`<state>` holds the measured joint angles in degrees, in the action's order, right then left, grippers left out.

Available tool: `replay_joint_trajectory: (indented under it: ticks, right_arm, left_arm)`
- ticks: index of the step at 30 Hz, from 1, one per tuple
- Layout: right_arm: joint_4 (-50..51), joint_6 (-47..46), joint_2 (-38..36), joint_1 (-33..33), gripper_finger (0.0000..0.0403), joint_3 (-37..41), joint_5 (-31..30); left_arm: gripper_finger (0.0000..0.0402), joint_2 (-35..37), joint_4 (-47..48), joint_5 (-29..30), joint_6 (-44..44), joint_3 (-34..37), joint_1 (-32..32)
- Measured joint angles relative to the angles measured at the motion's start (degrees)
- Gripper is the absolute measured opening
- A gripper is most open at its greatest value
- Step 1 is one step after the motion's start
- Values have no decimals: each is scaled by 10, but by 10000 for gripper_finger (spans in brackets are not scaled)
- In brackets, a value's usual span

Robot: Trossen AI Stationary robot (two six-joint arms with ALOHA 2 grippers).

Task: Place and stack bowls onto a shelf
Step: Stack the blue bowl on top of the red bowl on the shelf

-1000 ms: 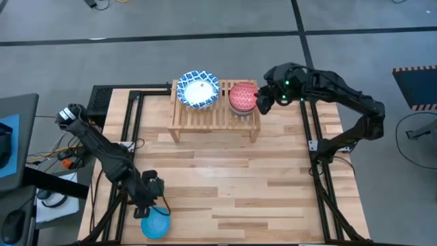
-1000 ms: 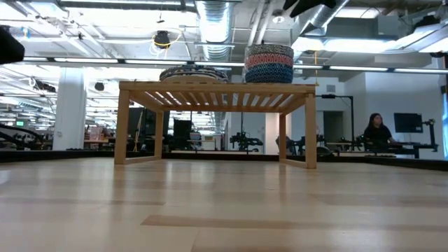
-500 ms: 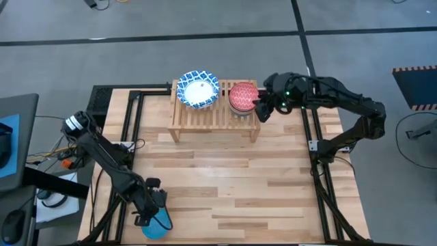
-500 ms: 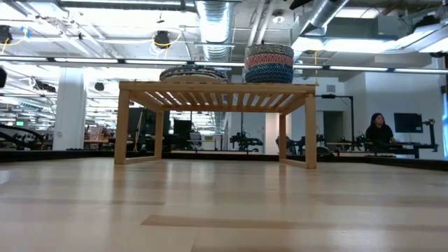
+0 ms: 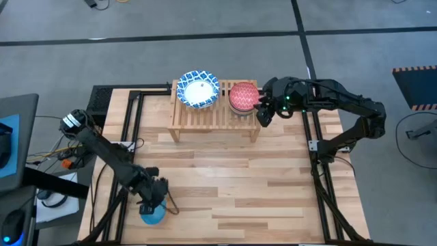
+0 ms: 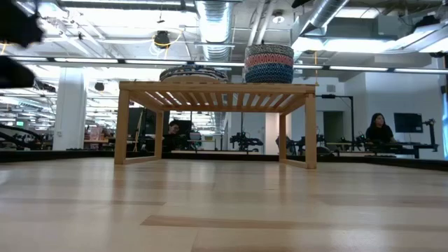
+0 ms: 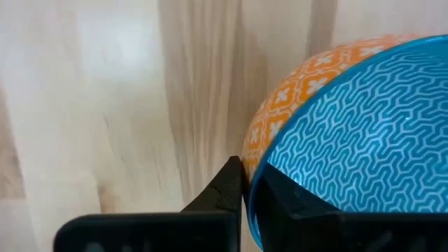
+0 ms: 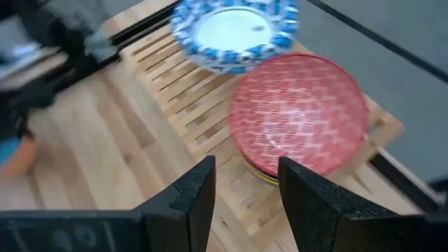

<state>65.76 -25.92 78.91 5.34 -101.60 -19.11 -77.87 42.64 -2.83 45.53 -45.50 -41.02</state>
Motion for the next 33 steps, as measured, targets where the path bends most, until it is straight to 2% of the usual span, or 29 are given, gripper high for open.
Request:
replay_joint_trajectory:
  ticks: [4,7,10,15,18,21,24,28,33]
  right_arm:
    - [-15,36,0,-22,180,0,23]
    - [-35,6,0,-34,180,0,19]
    - [-59,-28,8,-51,180,0,-15]
    - [-84,-62,23,-86,180,0,-62]
    - [-82,-78,23,-100,180,1,-69]
    - [-89,-98,18,-103,180,0,-71]
    - [-82,-127,14,-106,180,0,-81]
    - [-56,-162,13,-112,176,0,-102]
    - [21,-242,13,-141,164,0,-154]
  left_arm:
    - [3,71,41,28,5,-10,69]
    - [2,122,90,111,23,-38,129]
    - [2,166,109,207,30,-93,187]
    - [1,174,98,319,-79,-215,279]
    - [1,139,91,326,-172,-297,346]
    - [1,77,88,298,-251,-385,420]
    - [1,12,92,265,-290,-478,483]
    - [1,-77,89,262,-328,-601,534]
    - [0,-187,93,244,-383,-738,576]
